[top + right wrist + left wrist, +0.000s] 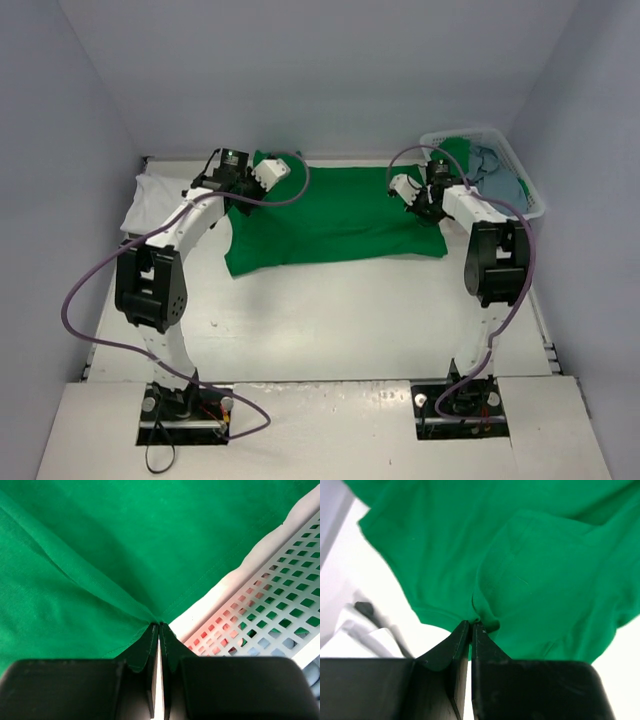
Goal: Fold and stack the t-shirts
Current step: Fold the flattened T-shirt at the center of the board.
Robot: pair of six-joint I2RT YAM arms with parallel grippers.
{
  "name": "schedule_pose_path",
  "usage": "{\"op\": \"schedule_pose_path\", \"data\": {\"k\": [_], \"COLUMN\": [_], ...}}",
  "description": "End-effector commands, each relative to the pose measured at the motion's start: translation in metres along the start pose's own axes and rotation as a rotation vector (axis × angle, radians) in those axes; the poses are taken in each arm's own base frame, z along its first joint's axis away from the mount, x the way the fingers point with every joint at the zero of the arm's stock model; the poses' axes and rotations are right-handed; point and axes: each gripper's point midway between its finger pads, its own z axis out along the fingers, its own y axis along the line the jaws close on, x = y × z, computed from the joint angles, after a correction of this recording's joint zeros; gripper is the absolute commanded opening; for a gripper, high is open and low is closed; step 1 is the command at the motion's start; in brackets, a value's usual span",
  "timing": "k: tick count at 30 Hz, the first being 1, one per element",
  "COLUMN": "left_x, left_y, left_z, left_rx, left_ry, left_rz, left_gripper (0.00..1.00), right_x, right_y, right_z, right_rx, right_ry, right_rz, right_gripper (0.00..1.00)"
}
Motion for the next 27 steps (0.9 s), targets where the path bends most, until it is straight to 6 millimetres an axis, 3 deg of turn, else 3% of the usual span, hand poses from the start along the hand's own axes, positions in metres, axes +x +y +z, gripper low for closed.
{"op": "schedule_pose_path", "data": {"k": [1, 10, 20, 21, 23, 25, 27], "left_x": [-0.03, -0.018, 0.002, 0.004, 0.008, 0.009, 0.011], "left_y": [0.039, 0.054, 0.063, 0.065, 0.07, 0.072, 0.076], "left_z": [-0.018, 0.002, 0.032, 0.033, 0.039, 0.045, 0.045], "left_rx": [-0.146, -0.199, -0.235, -0.244, -0.273, -0.288, -0.322], "left_ry": [-0.098, -0.027, 0.042, 0.048, 0.066, 0.062, 0.066], "left_rz": [-0.006, -0.005, -0.016, -0.018, -0.021, -0.031, -0.04], "left_gripper": [0.0, 0.0, 0.0, 0.02, 0.15, 0.28, 0.31], "right_x": [-0.009, -0.02, -0.022, -0.023, -0.021, -0.019, -0.017], "right_y": [-0.025, -0.033, -0.023, -0.022, -0.024, -0.03, -0.036], "right_z": [-0.007, 0.007, 0.024, 0.025, 0.025, 0.022, 0.017], "right_rx": [0.073, 0.097, 0.102, 0.106, 0.137, 0.189, 0.24], "right_ry": [-0.023, -0.056, -0.032, -0.028, -0.021, -0.002, 0.013], "right_rz": [0.023, 0.052, 0.058, 0.059, 0.072, 0.095, 0.121], "right_gripper": [0.0, 0.0, 0.0, 0.0, 0.06, 0.16, 0.22]}}
